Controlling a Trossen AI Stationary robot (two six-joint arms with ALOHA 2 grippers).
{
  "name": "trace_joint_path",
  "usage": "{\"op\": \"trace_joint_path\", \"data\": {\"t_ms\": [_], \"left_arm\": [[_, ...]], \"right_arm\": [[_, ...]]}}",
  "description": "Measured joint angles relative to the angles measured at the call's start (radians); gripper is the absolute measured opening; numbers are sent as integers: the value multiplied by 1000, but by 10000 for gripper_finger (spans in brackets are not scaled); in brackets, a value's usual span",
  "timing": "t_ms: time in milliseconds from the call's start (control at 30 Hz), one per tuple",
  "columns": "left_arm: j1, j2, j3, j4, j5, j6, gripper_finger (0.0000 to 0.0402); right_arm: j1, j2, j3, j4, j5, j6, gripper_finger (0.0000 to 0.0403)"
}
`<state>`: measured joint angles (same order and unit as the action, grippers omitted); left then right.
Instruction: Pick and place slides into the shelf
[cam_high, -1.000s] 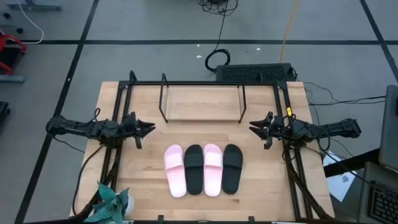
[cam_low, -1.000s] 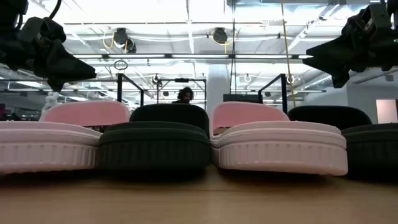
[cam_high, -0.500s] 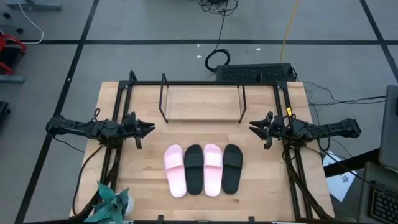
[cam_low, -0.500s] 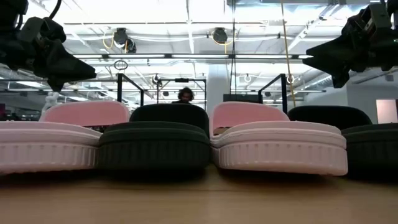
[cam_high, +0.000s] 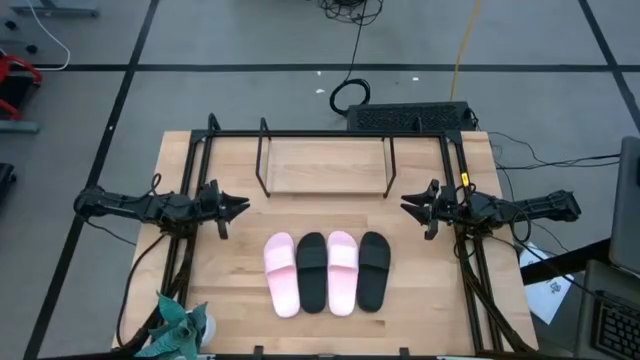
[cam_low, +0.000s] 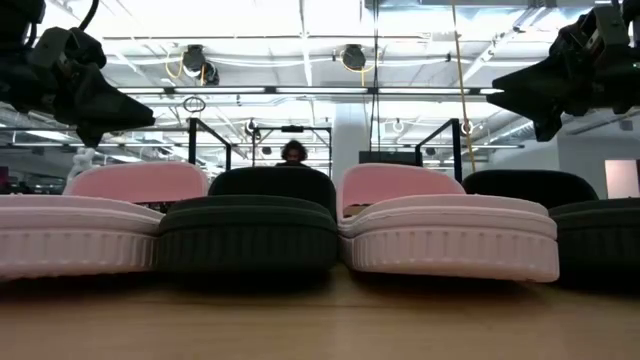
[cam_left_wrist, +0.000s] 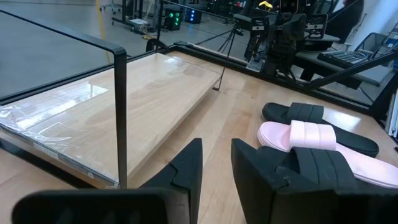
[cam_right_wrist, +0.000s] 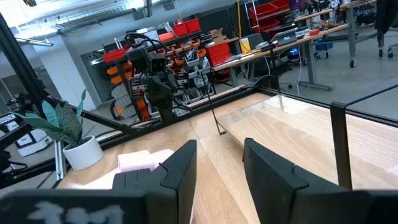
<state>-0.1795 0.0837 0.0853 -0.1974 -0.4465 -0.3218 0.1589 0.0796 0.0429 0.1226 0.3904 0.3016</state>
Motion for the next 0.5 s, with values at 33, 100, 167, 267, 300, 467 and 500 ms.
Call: {"op": "trace_joint_path", "data": {"t_ms": [33,100,167,267,300,467,500], "left_arm": [[0,0,0,0,0,0,86],[0,0,0,0,0,0,86],[0,0,0,0,0,0,86],[0,0,0,0,0,0,86],[0,0,0,0,0,0,86],[0,0,0,0,0,0,86],[0,0,0,0,0,0,86]], "right_arm": [[0,0,0,0,0,0,121],[0,0,0,2,0,0,121],[0,0,0,10,0,0,121],[0,0,0,70,0,0,121],[0,0,0,100,-1,0,121],[0,0,0,328,-2,46,121],[0,0,-1,384,-1,71,121]]}}
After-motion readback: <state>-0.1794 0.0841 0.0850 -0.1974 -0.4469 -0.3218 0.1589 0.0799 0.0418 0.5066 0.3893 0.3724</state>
